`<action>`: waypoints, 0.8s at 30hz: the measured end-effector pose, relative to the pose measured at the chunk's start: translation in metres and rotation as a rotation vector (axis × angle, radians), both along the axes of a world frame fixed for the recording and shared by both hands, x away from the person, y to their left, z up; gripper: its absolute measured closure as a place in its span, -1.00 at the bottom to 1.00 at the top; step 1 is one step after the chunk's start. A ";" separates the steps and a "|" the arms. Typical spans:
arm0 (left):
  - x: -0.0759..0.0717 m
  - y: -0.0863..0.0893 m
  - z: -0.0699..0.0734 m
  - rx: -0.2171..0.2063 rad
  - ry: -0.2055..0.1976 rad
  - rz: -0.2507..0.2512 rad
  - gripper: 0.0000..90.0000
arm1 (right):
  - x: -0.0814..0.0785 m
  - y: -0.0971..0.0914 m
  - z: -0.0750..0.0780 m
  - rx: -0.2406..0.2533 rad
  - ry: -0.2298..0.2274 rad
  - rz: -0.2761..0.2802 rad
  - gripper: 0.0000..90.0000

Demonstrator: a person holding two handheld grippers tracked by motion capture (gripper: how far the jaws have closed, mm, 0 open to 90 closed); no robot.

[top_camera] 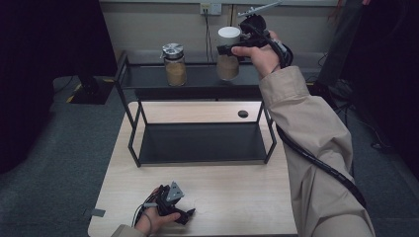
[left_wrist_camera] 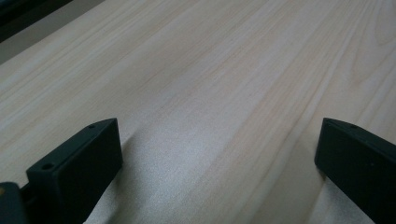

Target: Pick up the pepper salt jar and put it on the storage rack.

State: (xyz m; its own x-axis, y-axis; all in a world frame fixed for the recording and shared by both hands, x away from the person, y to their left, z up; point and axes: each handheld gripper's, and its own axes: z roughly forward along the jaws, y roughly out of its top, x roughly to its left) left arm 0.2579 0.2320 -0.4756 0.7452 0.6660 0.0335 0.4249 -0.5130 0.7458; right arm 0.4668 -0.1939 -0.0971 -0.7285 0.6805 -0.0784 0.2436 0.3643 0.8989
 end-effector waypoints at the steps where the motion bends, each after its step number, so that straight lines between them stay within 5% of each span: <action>1: 0.000 0.000 0.000 0.000 0.000 0.000 -1.00 | 0.001 -0.001 0.000 0.004 0.003 0.000 -0.21; 24: 0.000 0.000 0.000 0.000 0.000 0.002 -1.00 | 0.009 0.000 -0.010 0.002 0.027 -0.016 -0.22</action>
State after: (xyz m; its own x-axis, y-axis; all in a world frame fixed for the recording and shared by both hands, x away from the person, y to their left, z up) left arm 0.2576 0.2318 -0.4756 0.7440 0.6674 0.0334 0.4259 -0.5120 0.7460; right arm 0.4762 -0.1944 -0.1070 -0.7196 0.6919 -0.0580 0.2730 0.3587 0.8926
